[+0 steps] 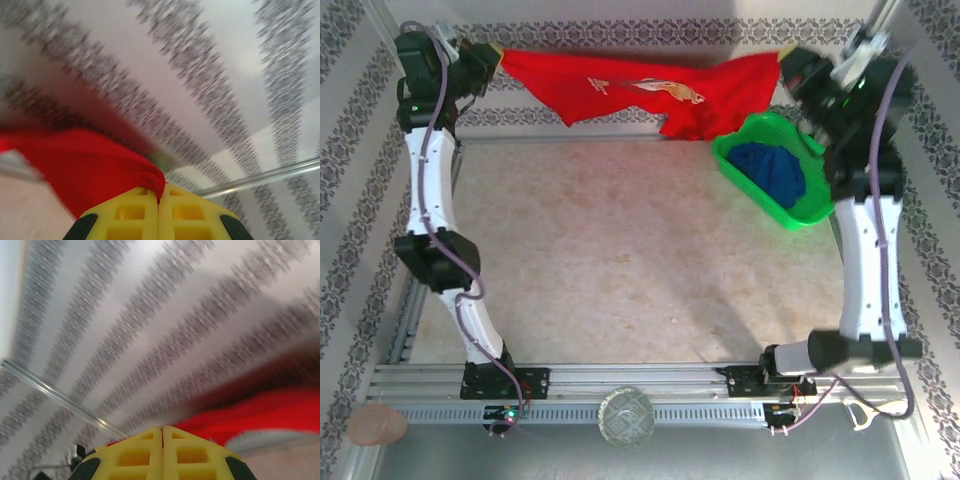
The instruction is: Fold the inside-out t-shirt
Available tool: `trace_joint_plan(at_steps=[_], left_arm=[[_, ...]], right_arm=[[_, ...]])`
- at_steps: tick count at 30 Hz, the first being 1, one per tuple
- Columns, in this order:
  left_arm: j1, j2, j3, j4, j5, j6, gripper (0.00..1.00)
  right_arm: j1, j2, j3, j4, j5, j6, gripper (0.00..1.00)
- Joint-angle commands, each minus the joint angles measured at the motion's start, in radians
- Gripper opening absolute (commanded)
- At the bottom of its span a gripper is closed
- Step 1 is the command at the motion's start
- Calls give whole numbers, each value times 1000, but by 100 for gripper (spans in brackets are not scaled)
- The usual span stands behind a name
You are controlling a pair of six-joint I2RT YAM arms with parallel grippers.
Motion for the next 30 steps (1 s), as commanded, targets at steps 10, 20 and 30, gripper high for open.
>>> trace_joint_plan(at_steps=[10,20,30], left_arm=[[14,-438,-1349,402,26,160,0],[19,-535,-1541,249,-79,257,0],[125,-733,-1512,-1,-180,346,0]], right_arm=[[72,-686,-1312,42,47,76,0],[79,-1057,-1501,-343,70,102,0],[81,-1199,-1411,-554,42,124,0]])
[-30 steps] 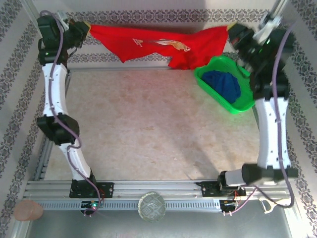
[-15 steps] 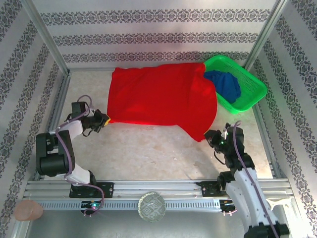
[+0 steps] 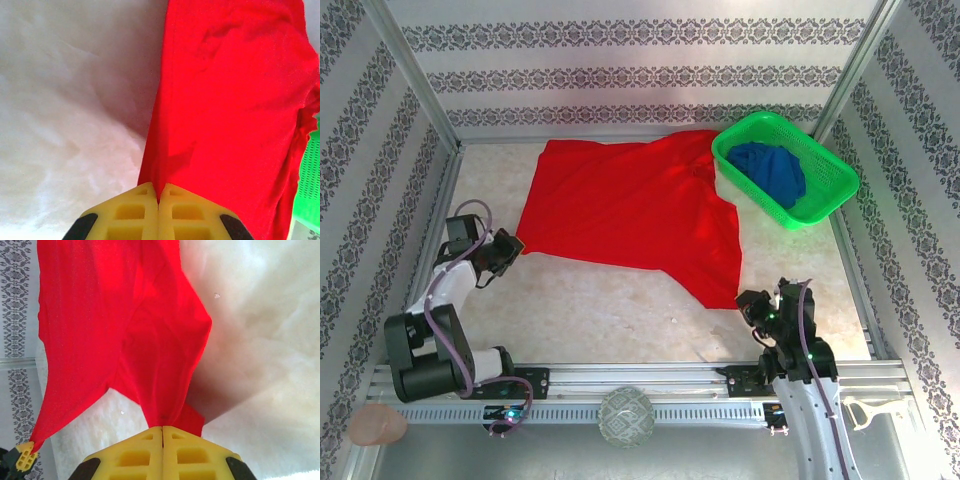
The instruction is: Fold the inside-out t-shirt
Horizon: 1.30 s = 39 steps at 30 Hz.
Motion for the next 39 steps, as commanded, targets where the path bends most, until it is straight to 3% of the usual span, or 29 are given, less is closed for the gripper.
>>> trace_joint_plan(at_steps=[1,8,20,21,23,25,27,29,31,34,39], left_arm=[[36,-73,28,-150,-56,83,0],[51,-103,10,-199,-36,95,0],[50,-36,24,-155,-60,73,0],[50,-29,30,-156,-64,73,0],[52,-10,48,-166,-68,80,0],[55,0,65,-186,-80,91,23],[65,0,84,-208,-97,103,45],[82,-11,112,-229,-107,113,58],[107,-26,141,-246,-112,123,67],[122,-44,197,-262,-95,134,71],[84,-49,251,-233,-11,117,81]], right_arm=[[16,-31,73,-123,-13,5,0],[17,-119,125,-267,-30,30,0],[26,-110,7,-280,-94,9,0],[28,-92,-9,-267,-110,7,2],[31,-43,-19,-241,-127,-10,37],[33,5,17,-232,-95,-47,50],[33,64,72,-208,-54,-84,51],[31,150,154,-178,10,-130,52],[32,241,222,-138,74,-181,53],[30,397,330,-40,168,-258,56],[31,784,525,221,223,-362,56]])
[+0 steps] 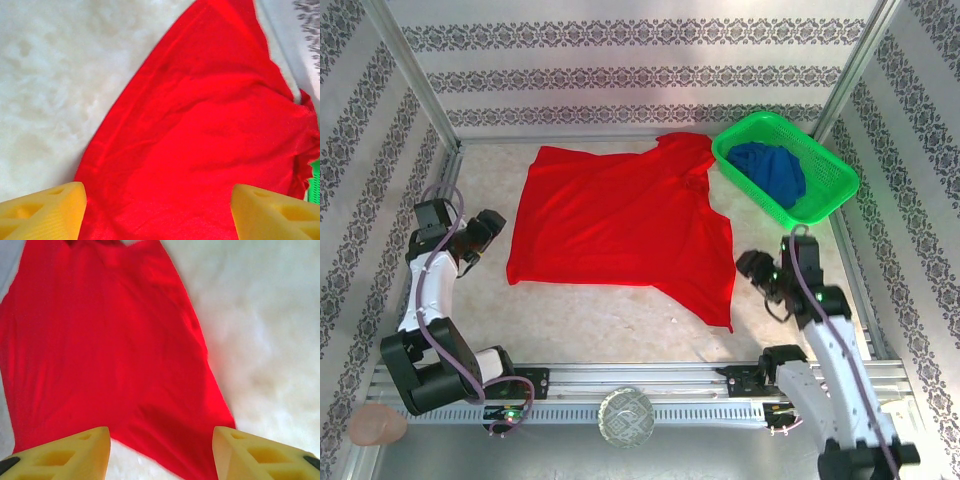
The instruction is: Fold the inside-out t-shirt
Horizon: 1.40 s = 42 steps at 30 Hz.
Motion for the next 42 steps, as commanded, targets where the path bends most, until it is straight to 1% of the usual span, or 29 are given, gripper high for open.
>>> trace_joint_plan(at_steps=[1,3,4,6,7,10,14,18,23,27,31,34,35,39,42], left_arm=[[-45,-6,48,-20,60,13,82],[-88,8,57,-7,66,0,87],[-117,16,57,8,65,-13,92],[-178,31,57,36,50,-35,100],[-210,43,57,50,43,-47,100],[-275,79,64,92,45,-73,100],[-304,121,74,140,65,-96,100],[-306,153,71,208,93,-134,100],[-310,184,91,233,118,-146,100],[-310,184,91,249,123,-153,100],[-311,193,91,264,131,-160,100],[-311,193,87,274,134,-167,100],[-311,193,85,276,134,-167,100],[-311,193,81,288,132,-176,100],[-311,193,79,292,131,-179,100]], right_arm=[[15,246,134,242,77,-110,56],[29,427,245,317,77,-120,56],[43,522,313,342,93,-126,56],[70,685,442,364,127,-138,55],[81,763,526,358,150,-156,55],[82,941,758,259,221,-258,57],[52,1090,992,67,373,-432,67],[31,1148,1035,24,440,-523,73],[29,1229,1073,-15,514,-598,77],[27,1305,1122,-51,515,-627,77],[19,1379,1171,-104,508,-616,76],[-5,1412,1180,-133,507,-585,70],[-17,1413,1174,-141,498,-564,63],[-52,1378,1096,-106,447,-478,29],[-62,1356,1056,-86,435,-432,17]])
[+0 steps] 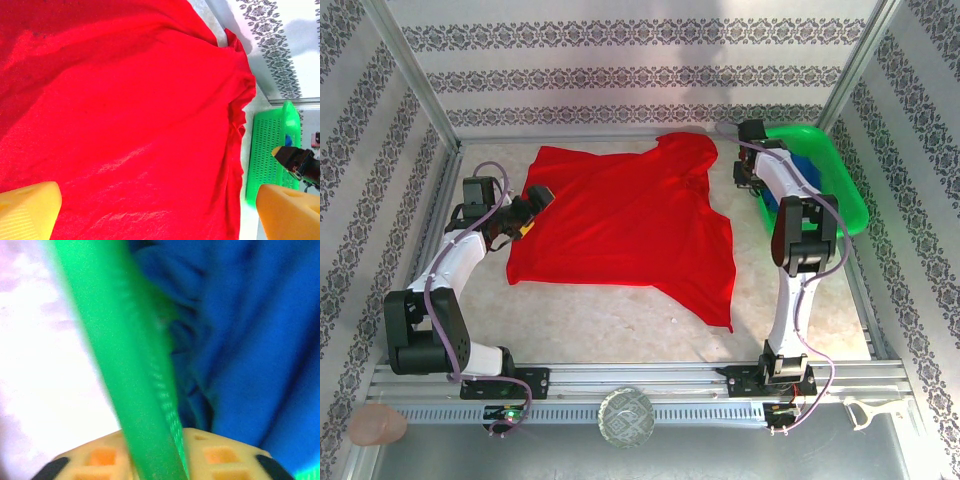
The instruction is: Fold the inside-out t-shirt
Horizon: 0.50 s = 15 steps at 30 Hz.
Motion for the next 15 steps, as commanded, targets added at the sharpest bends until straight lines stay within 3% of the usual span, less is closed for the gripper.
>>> trace_joint_plan(at_steps=[1,8,15], left_arm=[[-10,8,14,42,15,-14,100],[-10,-8,18,31,9,-13,100],[-10,6,26,43,14,-20,100]], right_arm=[[-19,-23,-62,-33,-49,148,15],[-42,11,-3,-34,-42,120,15],[-39,93,135,-40,-48,-98,6]])
